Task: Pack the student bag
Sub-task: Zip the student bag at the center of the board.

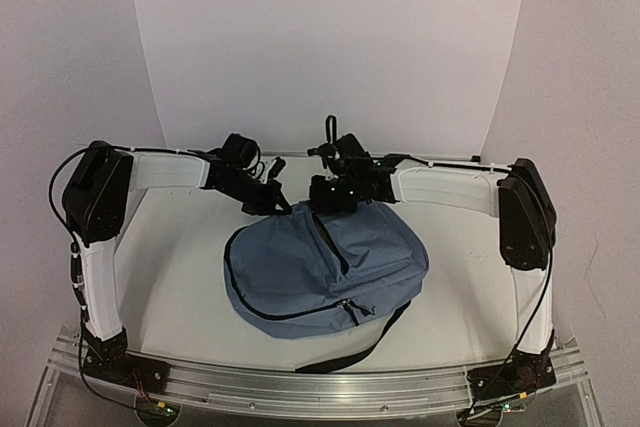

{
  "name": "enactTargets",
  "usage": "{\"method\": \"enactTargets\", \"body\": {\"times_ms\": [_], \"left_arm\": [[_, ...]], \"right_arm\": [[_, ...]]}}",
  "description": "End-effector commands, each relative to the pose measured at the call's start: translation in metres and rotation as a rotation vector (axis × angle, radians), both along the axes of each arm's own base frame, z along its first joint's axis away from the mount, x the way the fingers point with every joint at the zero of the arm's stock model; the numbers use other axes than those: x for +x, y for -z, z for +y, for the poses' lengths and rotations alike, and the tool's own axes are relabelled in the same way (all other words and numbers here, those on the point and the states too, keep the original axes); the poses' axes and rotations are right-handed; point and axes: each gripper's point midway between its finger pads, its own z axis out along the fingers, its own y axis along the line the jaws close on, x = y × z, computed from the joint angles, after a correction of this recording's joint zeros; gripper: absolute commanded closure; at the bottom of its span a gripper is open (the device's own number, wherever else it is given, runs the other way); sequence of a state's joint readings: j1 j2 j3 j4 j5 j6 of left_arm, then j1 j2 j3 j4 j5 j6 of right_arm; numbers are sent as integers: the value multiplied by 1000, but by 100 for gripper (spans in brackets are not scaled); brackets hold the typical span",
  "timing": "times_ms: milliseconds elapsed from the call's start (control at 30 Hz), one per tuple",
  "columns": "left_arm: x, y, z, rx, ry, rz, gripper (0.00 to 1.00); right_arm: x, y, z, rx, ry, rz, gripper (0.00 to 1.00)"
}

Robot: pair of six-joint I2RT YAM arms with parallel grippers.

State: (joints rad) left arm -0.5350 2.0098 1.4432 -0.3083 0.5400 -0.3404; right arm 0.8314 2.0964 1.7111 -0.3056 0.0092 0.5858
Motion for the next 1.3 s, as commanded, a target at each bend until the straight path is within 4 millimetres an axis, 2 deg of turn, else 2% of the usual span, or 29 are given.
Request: {"method": "enactTargets", "body": {"times_ms": [0,233,367,600,833,1267], "left_arm": [[12,-17,10,13,-65,-34,100],[18,-6,14,35,-125,-2,100],[20,-3,14,36,-137,6,100],[21,-3,15,39,-149,9,100],[29,-1,23,63,-188,17,100],[40,-3,33,50,-222,21,100]], "right_arm": [[0,-34,-8,43,33,-36,100],[-22,-69,-27,114,63,-57,100],[-44,-73,-20,213,2,-27,100],[-65,-57,-22,226,-9,19,100],[-85,-69,-22,245,-16,8,100],[-108,-55,-40,233,10,41,100]]}}
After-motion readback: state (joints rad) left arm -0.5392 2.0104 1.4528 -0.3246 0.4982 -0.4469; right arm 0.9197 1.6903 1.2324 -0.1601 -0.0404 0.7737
